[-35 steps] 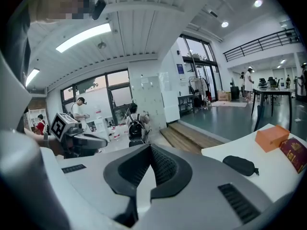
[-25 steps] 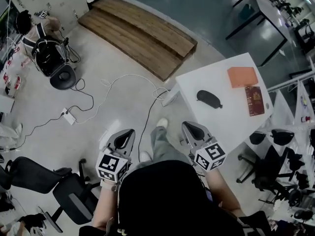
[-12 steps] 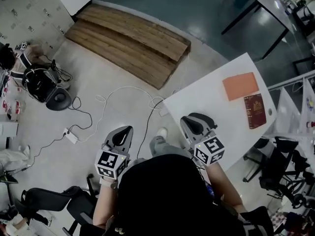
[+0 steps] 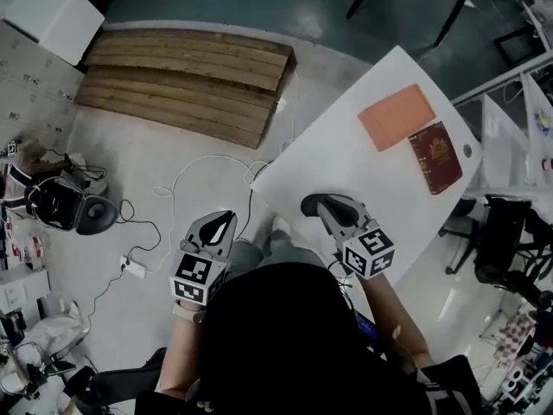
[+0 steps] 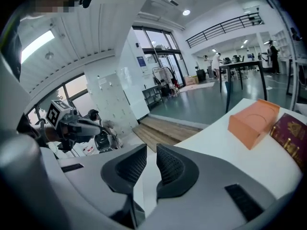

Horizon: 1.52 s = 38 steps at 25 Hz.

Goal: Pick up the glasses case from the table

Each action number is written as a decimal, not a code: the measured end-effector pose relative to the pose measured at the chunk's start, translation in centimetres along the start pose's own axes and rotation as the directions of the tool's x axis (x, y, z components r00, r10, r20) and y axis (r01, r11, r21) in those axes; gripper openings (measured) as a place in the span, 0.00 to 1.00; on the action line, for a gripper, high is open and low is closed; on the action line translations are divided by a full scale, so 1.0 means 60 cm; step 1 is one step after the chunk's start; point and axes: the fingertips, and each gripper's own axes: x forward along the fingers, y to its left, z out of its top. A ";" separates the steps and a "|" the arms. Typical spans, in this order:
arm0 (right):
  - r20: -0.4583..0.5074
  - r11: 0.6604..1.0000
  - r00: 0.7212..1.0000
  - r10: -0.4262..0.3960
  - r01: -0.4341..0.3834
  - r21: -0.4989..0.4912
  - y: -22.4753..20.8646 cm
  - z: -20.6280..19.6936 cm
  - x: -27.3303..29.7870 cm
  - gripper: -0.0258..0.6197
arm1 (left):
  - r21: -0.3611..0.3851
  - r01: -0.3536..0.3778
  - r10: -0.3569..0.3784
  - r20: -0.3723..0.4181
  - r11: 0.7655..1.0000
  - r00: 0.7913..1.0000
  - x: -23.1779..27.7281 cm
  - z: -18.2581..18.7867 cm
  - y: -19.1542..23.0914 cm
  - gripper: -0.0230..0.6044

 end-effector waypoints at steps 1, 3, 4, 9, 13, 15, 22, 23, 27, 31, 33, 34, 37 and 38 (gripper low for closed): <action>-0.005 1.000 1.000 -0.022 0.022 0.018 -0.011 -0.011 -0.008 0.15 | 0.019 0.029 -0.029 -0.016 0.999 0.999 0.017 0.004 -0.007 0.07; -0.019 0.997 0.998 -0.064 0.065 0.052 -0.033 -0.033 -0.024 0.18 | 0.058 0.078 -0.075 -0.049 0.995 0.996 0.052 0.010 -0.023 0.07; -0.028 0.994 0.996 -0.086 0.087 0.064 -0.044 -0.044 -0.031 0.20 | 0.078 0.103 -0.098 -0.065 0.992 0.993 0.069 0.012 -0.032 0.07; -0.092 0.971 0.974 -0.206 0.215 0.101 -0.096 -0.110 -0.060 0.29 | 0.148 0.289 -0.263 -0.172 0.946 0.949 0.169 0.007 -0.097 0.26; -0.133 0.947 0.953 -0.274 0.291 0.134 -0.120 -0.156 -0.074 0.35 | 0.174 0.440 -0.383 -0.283 0.881 0.879 0.231 -0.020 -0.151 0.39; -0.158 0.938 0.941 -0.300 0.321 0.132 -0.132 -0.175 -0.078 0.39 | 0.183 0.500 -0.423 -0.340 0.846 0.840 0.260 -0.044 -0.174 0.45; -0.233 0.929 0.906 -0.353 0.369 0.030 -0.164 -0.223 -0.069 0.52 | 0.203 0.667 -0.471 -0.565 0.717 0.678 0.317 -0.135 -0.232 0.54; -0.244 0.930 0.902 -0.356 0.367 -0.002 -0.169 -0.225 -0.065 0.53 | 0.215 0.677 -0.463 -0.583 0.704 0.667 0.324 -0.144 -0.236 0.55; -0.294 0.930 0.884 -0.363 0.324 -0.172 -0.186 -0.234 -0.051 0.57 | 0.245 0.688 -0.433 -0.623 0.683 0.652 0.351 -0.174 -0.245 0.56; -0.340 0.939 0.887 -0.314 0.237 -0.248 -0.184 -0.246 -0.034 0.58 | 0.265 0.699 -0.412 -0.650 0.664 0.638 0.370 -0.194 -0.250 0.56; -0.362 0.949 0.889 -0.281 0.201 -0.244 -0.180 -0.252 -0.029 0.58 | 0.265 0.707 -0.411 -0.660 0.656 0.628 0.374 -0.201 -0.251 0.56; -0.376 0.952 0.888 -0.267 0.182 -0.246 -0.178 -0.256 -0.026 0.58 | 0.265 0.713 -0.412 -0.665 0.650 0.623 0.375 -0.205 -0.251 0.56; -0.398 0.954 0.884 -0.246 0.147 -0.262 -0.172 -0.264 -0.019 0.57 | 0.283 0.716 -0.411 -0.661 0.638 0.628 0.376 -0.210 -0.251 0.56; -0.400 0.954 0.884 -0.244 0.144 -0.263 -0.172 -0.265 -0.018 0.57 | 0.288 0.714 -0.411 -0.657 0.638 0.632 0.377 -0.210 -0.251 0.56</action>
